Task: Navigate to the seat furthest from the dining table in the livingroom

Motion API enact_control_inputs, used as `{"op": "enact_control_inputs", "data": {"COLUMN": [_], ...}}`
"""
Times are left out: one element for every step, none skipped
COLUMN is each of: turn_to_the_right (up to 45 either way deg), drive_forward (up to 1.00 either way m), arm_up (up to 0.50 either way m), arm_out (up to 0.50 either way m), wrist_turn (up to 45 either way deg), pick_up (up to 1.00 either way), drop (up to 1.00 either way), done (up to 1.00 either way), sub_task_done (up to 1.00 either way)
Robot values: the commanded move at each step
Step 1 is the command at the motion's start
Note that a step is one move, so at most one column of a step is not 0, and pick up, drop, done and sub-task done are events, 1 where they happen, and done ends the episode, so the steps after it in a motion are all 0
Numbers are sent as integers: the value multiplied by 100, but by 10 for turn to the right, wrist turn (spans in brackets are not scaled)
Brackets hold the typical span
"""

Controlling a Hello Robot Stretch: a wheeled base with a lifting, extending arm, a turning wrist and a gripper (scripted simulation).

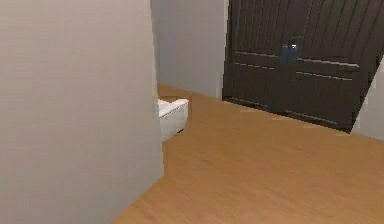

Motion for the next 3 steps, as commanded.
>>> {"op": "enact_control_inputs", "data": {"turn_to_the_right": [30, 0, 300], "drive_forward": [0, 100, 0], "arm_up": [0, 0, 0], "arm_out": [0, 0, 0], "wrist_turn": [0, 0, 0], "pick_up": [0, 0, 0], "drop": [0, 0, 0], "done": [0, 0, 0], "sub_task_done": [0, 0, 0]}}
